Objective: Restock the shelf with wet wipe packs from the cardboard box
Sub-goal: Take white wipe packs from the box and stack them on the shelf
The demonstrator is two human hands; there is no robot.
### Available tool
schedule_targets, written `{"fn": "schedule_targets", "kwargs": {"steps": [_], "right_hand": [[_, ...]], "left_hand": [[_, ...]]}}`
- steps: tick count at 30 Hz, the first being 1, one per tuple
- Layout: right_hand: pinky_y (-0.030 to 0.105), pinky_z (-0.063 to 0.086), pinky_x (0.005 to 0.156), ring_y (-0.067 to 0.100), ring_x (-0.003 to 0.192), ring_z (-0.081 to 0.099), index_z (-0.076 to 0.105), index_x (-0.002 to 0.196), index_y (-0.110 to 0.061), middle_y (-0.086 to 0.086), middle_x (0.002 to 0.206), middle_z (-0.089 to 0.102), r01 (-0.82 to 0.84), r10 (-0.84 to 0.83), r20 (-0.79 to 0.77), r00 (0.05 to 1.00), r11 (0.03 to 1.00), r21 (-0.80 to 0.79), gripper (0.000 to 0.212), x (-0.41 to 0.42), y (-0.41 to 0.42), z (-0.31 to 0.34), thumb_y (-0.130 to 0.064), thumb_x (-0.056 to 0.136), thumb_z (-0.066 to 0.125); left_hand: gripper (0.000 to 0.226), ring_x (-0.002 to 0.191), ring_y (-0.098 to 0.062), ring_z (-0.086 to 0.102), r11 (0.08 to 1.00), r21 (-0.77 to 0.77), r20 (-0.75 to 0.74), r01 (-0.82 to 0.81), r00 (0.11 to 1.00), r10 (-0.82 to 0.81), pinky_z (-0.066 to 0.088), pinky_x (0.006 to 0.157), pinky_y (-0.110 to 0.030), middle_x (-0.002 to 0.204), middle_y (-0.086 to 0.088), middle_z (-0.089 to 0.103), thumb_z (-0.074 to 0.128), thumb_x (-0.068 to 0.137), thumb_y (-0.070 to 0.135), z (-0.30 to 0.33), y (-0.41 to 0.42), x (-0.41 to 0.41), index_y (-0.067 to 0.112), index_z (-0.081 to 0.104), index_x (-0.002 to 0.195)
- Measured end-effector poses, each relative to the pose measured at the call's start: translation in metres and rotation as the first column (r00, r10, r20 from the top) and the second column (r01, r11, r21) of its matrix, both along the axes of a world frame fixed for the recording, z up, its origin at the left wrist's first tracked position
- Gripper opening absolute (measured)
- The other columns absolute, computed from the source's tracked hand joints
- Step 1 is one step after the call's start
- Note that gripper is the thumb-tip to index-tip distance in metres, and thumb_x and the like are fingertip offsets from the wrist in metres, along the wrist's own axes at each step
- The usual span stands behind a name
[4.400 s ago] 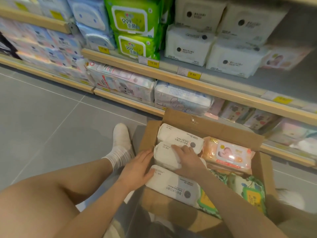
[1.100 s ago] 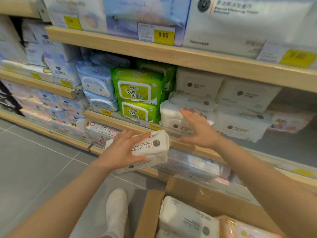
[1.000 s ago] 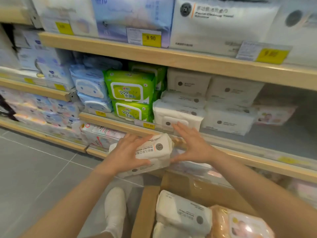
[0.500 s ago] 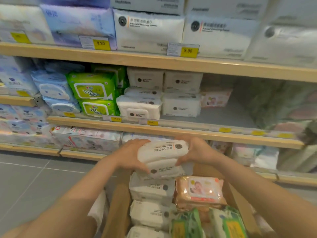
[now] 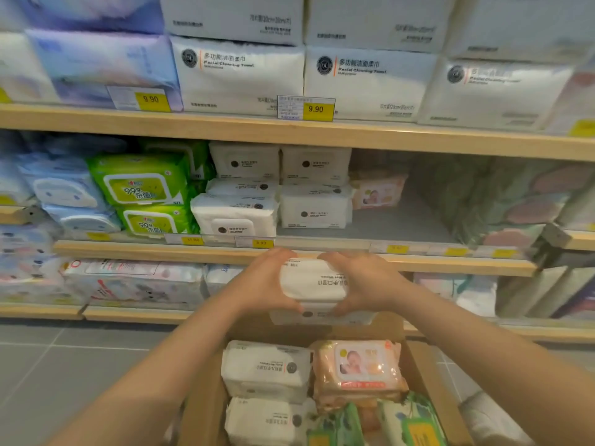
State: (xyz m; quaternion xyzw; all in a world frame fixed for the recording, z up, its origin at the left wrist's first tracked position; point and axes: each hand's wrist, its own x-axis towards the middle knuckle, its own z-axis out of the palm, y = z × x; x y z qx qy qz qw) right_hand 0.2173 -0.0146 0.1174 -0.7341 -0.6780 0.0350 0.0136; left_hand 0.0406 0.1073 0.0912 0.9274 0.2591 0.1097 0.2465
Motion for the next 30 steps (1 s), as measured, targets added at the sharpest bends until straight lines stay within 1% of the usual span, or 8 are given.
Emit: {"fn": "schedule_targets", "kwargs": {"steps": [5, 11, 15, 18, 21, 23, 26, 30], "right_hand": [[0.035, 0.033, 0.089, 0.023, 0.113, 0.047, 0.029, 0.141, -0.03, -0.003, 0.128, 0.051, 0.047, -0.052, 0.067, 0.996, 0.996, 0.079, 0.094, 0.042, 0.023, 0.016, -0.054, 0.063, 0.076], [0.039, 0.034, 0.094, 0.027, 0.118, 0.046, 0.025, 0.143, -0.034, -0.001, 0.131, 0.05, 0.095, -0.105, 0.093, 0.99, 0.99, 0.103, 0.097, 0.09, 0.077, 0.024, -0.053, 0.063, 0.077], [0.036, 0.044, 0.087, 0.023, 0.118, 0.051, 0.021, 0.145, -0.037, -0.004, 0.134, 0.053, 0.13, -0.13, 0.001, 0.992, 0.99, 0.06, 0.097, 0.103, 0.124, 0.021, -0.048, 0.068, 0.078], [0.026, 0.04, 0.072, 0.016, 0.106, 0.055, 0.025, 0.146, -0.034, -0.006, 0.12, 0.058, 0.153, -0.16, -0.126, 0.979, 0.986, -0.065, 0.088, 0.106, 0.155, 0.015, -0.04, 0.074, 0.076], [0.025, 0.033, 0.099, 0.018, 0.134, 0.036, 0.018, 0.147, -0.035, -0.003, 0.15, 0.033, 0.11, -0.132, -0.248, 0.96, 0.989, -0.102, 0.097, 0.112, 0.177, 0.002, -0.036, 0.072, 0.079], [0.032, 0.026, 0.109, 0.021, 0.139, 0.025, 0.019, 0.147, -0.035, -0.002, 0.154, 0.024, 0.076, -0.086, -0.103, 0.991, 0.993, -0.094, 0.097, 0.114, 0.181, -0.015, -0.046, 0.07, 0.077], [0.044, 0.008, 0.115, 0.023, 0.143, 0.009, 0.013, 0.149, -0.036, -0.002, 0.158, 0.009, 0.086, -0.09, 0.085, 0.992, 0.995, 0.042, 0.101, 0.122, 0.175, -0.042, -0.068, 0.069, 0.065], [0.051, 0.004, 0.115, 0.027, 0.145, -0.006, 0.006, 0.148, -0.04, 0.002, 0.159, -0.003, 0.324, -0.319, -0.082, 0.944, 0.944, 0.059, 0.114, 0.127, 0.167, -0.055, -0.081, 0.058, 0.061]], "left_hand": [[0.082, 0.117, -0.007, 0.044, 0.974, -0.216, 0.112, -0.06, 0.99, 0.086, 0.039, 0.101, -0.031, 0.136, 0.009, 0.043, 0.053, 0.074, 0.066, 0.021, 0.05, 0.021, 0.024, 0.036, 0.142], [0.055, 0.137, -0.024, 0.027, 0.921, 0.258, -0.034, -0.291, 0.95, 0.31, 0.018, 0.113, -0.048, 0.148, -0.006, 0.036, 0.032, 0.095, 0.052, 0.003, 0.146, 0.04, 0.023, 0.036, 0.142], [0.052, 0.145, -0.023, 0.001, 0.889, 0.349, -0.217, -0.295, 0.898, 0.383, -0.002, 0.112, -0.058, 0.159, -0.002, 0.005, 0.018, 0.097, 0.051, -0.028, 0.172, 0.056, 0.036, 0.018, 0.147], [0.051, 0.144, -0.022, 0.007, 0.85, 0.408, -0.114, -0.334, 0.905, 0.41, -0.001, 0.111, -0.058, 0.157, 0.003, 0.014, 0.014, 0.096, 0.053, -0.05, 0.176, 0.059, 0.042, 0.018, 0.145], [0.065, 0.142, -0.022, 0.015, 0.824, 0.44, -0.052, -0.356, 0.906, 0.419, 0.001, 0.11, -0.057, 0.154, 0.003, 0.023, 0.001, 0.085, 0.06, -0.055, 0.178, 0.06, 0.042, 0.026, 0.143], [0.07, 0.141, -0.023, 0.017, 0.818, 0.446, -0.033, -0.364, 0.906, 0.421, 0.001, 0.11, -0.057, 0.154, 0.002, 0.025, -0.002, 0.081, 0.06, -0.059, 0.178, 0.06, 0.041, 0.028, 0.142], [0.069, 0.14, -0.025, 0.02, 0.804, 0.459, 0.006, -0.377, 0.907, 0.422, 0.003, 0.109, -0.058, 0.152, 0.001, 0.029, 0.001, 0.082, 0.059, -0.061, 0.179, 0.062, 0.039, 0.032, 0.141], [0.065, 0.139, -0.026, 0.022, 0.797, 0.467, 0.018, -0.383, 0.905, 0.424, 0.004, 0.109, -0.058, 0.151, 0.001, 0.032, 0.005, 0.085, 0.058, -0.062, 0.179, 0.061, 0.039, 0.034, 0.14]]}}
